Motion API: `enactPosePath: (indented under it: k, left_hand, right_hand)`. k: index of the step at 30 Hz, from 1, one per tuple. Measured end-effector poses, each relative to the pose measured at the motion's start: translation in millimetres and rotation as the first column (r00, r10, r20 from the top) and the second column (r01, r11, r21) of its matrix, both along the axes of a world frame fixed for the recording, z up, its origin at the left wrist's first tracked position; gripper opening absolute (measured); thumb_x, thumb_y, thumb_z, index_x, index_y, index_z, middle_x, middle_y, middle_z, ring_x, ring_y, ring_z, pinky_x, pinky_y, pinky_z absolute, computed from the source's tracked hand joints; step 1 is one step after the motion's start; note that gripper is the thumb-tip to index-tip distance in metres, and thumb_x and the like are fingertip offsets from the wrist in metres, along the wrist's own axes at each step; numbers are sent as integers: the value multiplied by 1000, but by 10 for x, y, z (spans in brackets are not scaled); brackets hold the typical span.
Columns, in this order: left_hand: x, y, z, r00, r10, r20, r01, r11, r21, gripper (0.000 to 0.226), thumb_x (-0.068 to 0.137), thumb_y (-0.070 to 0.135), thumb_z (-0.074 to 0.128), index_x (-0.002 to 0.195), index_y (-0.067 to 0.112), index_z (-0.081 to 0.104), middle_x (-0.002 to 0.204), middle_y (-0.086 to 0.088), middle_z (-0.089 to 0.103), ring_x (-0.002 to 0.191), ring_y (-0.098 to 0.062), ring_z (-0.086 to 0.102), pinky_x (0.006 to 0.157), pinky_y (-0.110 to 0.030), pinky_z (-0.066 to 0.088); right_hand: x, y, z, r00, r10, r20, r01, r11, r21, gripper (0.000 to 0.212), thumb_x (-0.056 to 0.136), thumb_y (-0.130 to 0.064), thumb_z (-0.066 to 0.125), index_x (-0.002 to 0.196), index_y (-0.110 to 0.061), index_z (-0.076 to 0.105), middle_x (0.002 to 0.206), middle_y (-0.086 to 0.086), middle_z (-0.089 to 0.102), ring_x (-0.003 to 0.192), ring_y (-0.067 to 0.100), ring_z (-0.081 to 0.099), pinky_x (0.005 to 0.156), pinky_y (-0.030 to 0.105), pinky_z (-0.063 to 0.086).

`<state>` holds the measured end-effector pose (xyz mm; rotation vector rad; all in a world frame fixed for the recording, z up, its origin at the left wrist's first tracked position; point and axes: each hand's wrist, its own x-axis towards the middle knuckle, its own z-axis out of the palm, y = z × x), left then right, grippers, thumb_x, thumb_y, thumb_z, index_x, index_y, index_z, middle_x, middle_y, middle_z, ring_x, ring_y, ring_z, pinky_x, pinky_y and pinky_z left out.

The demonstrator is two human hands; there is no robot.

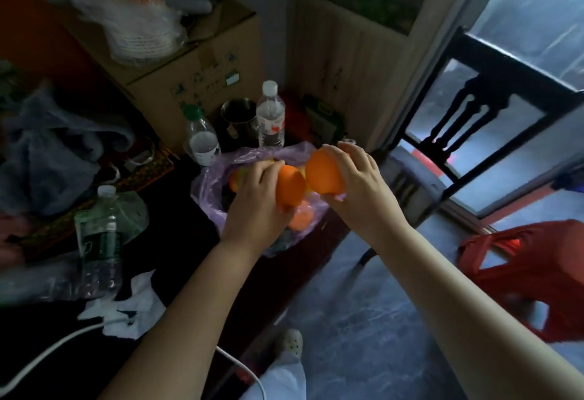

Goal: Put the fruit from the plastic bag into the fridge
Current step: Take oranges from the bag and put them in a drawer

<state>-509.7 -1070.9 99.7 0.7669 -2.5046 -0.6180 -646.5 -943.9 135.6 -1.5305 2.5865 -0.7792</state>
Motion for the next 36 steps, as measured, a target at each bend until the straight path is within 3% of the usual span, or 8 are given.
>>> enactPosePath:
  k: [3,6,10,18,22,26,30,36]
  left_hand:
    - [164,425,291,997,-34,-76,33,999,-21,72,69,38,78,130,11,48,125,-8,49,116,-22,45,96,-32,37]
    - [370,873,510,992,-114,-61,114,993,-2,75,70,37,77,134,18,44,129,-3,43,119,-20,39,95,-29,34]
    - [633,1386,690,970,-239,-34,239,971,-5,76,70,42,74,136,29,38,131,5,36,120,-18,37,94,-40,42]
    - [801,2209,1032,870,-491,-37,486,869,-93,79,68,34,78,137,23,42,134,-2,38,122,-22,37,94,-31,33]
    - [718,2547,1144,764,-643,-51,641,765,-59,80,69,29,79,139,20,40,136,-3,35,122,-23,38,91,-29,35]
    - [610,2780,1188,622,-780,-66,778,626,-53,82,66,33,77,138,20,41,136,-3,37,123,-27,42,98,-44,44]
    - [593,2973,1150,502,-863,-64,861,505,-53,83,65,35,79,138,20,42,136,-4,40,122,-27,43,98,-36,41]
    - [783,3349,1060,377,-925,-51,925,379,-38,83,62,42,74,137,26,41,136,-2,41,121,-28,45,93,-46,47]
  right_hand:
    - [235,495,223,999,-27,-40,24,997,-74,80,74,-23,76,142,-26,33,148,4,31,135,27,29,103,43,36]
    - [504,1049,383,993,-90,-81,80,991,-109,82,73,-24,78,142,-26,34,147,5,33,134,30,30,102,45,36]
    - [892,1757,486,975,-184,-128,166,976,-141,82,73,-29,78,141,-27,34,145,5,35,130,31,32,97,44,39]
    - [1553,2906,620,911,-402,-89,382,906,-185,79,72,-29,78,139,-27,37,143,4,38,129,27,35,94,34,35]
    - [1789,3335,765,830,-547,-110,519,830,-204,79,71,-28,79,139,-25,39,141,3,40,127,25,37,96,32,34]
    - [2073,3627,848,716,-690,-107,661,720,-212,81,66,-27,81,137,-27,42,139,0,43,125,23,41,96,31,36]
    - [2360,3788,801,595,-797,-104,775,604,-185,80,66,-30,81,137,-29,43,139,-1,42,124,23,41,95,37,41]
    - [2884,4037,769,485,-872,-67,862,489,-133,78,73,-38,75,140,-29,37,142,0,38,127,24,36,93,39,39]
